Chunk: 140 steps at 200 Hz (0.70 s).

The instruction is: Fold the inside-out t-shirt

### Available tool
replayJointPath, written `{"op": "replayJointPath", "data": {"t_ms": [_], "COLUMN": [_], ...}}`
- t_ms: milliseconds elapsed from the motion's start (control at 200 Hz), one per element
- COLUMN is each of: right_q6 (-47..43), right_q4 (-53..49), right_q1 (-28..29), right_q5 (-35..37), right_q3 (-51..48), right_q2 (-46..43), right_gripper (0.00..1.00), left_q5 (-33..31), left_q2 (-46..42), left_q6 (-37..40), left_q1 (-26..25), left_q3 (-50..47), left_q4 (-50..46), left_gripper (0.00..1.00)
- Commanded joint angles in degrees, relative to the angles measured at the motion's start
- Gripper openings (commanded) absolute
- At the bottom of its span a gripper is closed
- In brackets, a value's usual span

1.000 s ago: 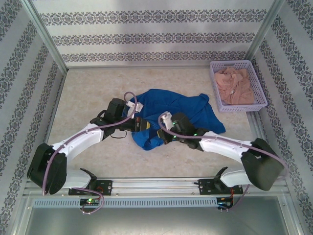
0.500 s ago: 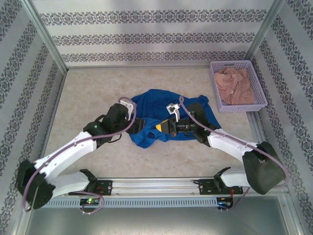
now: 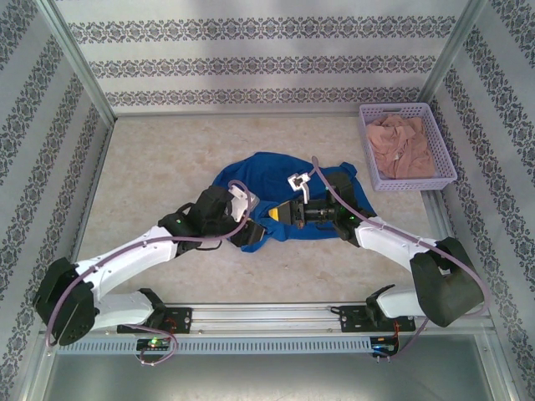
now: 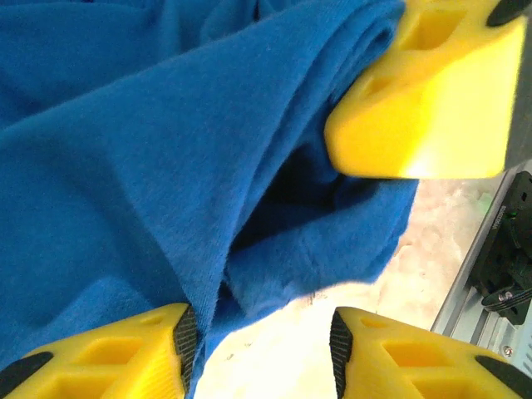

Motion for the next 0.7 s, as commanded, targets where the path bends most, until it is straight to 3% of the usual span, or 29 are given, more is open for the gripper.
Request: {"op": "replayJointPath", "data": {"t_ms": [0,225,380,465,555,695], "right_q6": [-0.5,-4.7,-9.7,-11.5,-13.5,-15.3], "right_q4": [0.6,-6.8,-19.6,-27.1,-33.8,-38.2], "right_q1": [-0.4,-0.7,-0.2,0.9,2.0,1.8], "right_q5": [-1.9,1.5,12.8,21.3,29.6,37.9], "right_q3": [1.1,2.4,6.2,9.2,11.2,7.9], "right_q2": [-0.4,-0.9,-1.7,-2.4,-4.8,-13.3], "right_gripper": [0.0,0.0,0.0,0.17,0.36,0.48], "left_q5": [3.2,6.5,10.6,12.7,10.3,1.7], "left_q2": [2.8,4.1,0.9,0.0,0.0,2.4], "left_q6": [2.0,2.9,2.3,0.6,-3.8,-12.1], "left_q1": [-0.5,-0.5,-0.5,-0.5,-0.4,-0.6], "left_q3": [2.4,5.1,5.1,5.7,6.6,11.1], "left_q4": [4.8,4.3,3.2,3.1,3.7,-1.5], "left_gripper": [0.46,0.14,0.0,0.0,0.0,0.0]}}
